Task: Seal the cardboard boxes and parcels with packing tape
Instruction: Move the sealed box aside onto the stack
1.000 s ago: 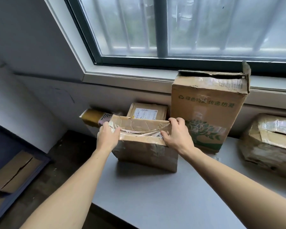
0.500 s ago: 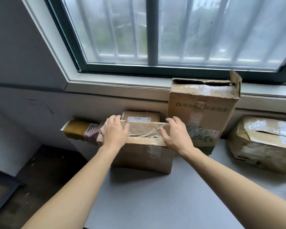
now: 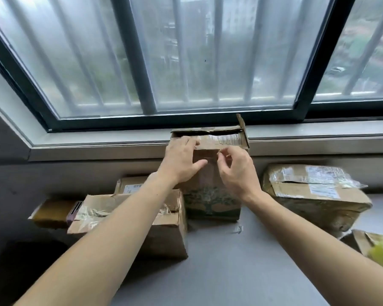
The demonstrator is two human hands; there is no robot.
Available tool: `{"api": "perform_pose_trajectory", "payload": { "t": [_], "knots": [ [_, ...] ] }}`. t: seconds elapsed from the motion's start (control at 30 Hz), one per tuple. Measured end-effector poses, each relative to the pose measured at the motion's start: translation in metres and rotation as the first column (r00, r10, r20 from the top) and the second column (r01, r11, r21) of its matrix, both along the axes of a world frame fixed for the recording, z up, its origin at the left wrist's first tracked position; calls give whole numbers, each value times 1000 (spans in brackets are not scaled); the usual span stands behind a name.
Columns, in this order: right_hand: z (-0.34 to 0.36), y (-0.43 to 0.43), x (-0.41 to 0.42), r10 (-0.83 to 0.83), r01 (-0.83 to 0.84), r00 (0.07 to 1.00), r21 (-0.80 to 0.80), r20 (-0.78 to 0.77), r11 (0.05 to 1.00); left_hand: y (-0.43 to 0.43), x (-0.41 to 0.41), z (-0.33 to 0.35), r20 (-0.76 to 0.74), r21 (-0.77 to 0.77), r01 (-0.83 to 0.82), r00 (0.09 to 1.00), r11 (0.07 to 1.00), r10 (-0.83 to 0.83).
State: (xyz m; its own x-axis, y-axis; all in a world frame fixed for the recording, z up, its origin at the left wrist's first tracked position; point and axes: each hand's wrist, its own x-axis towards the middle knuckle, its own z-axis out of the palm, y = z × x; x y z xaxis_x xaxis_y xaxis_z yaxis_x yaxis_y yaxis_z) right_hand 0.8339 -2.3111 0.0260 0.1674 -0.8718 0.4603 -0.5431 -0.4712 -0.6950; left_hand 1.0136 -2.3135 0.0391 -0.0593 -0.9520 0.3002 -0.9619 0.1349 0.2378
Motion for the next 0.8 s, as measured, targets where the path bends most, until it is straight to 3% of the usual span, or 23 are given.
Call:
{"api": "perform_pose_trajectory", "payload": {
  "t": [0.07,0.17,0.23,0.3,0.4,0.6,0.7,0.8],
  "knots": [
    [0,-10,-15,-12,12,1000,-73,0,997,-24,-11,2,134,128,6,991,992,-23],
    [5,-28,-33,-72,76,997,-209,27,975,-50,-20,6,191,291,-47,982,956,-10],
    [7,-45,-42,-81,85,996,-175,28,981,-57,-25,6,220,353,-67,975,933,-13],
    [5,-63,-50,-44,42,998,-35,-48,998,-56,-31,3,237,343,-68,971,937,-16],
    [-3,-76,-58,59,-32,979,141,-195,990,-44,-42,-1,149,293,-23,989,956,-22],
    [-4,-73,-77,129,-109,976,122,-174,987,-21,-50,-7,67,209,-5,998,978,-9],
    [5,-73,-89,232,-176,920,196,-315,965,-13,-59,-3,74,220,23,996,975,-40],
    [16,-71,-101,311,-222,804,231,-507,947,-4,-72,2,66,223,45,996,974,-61]
  ]
}}
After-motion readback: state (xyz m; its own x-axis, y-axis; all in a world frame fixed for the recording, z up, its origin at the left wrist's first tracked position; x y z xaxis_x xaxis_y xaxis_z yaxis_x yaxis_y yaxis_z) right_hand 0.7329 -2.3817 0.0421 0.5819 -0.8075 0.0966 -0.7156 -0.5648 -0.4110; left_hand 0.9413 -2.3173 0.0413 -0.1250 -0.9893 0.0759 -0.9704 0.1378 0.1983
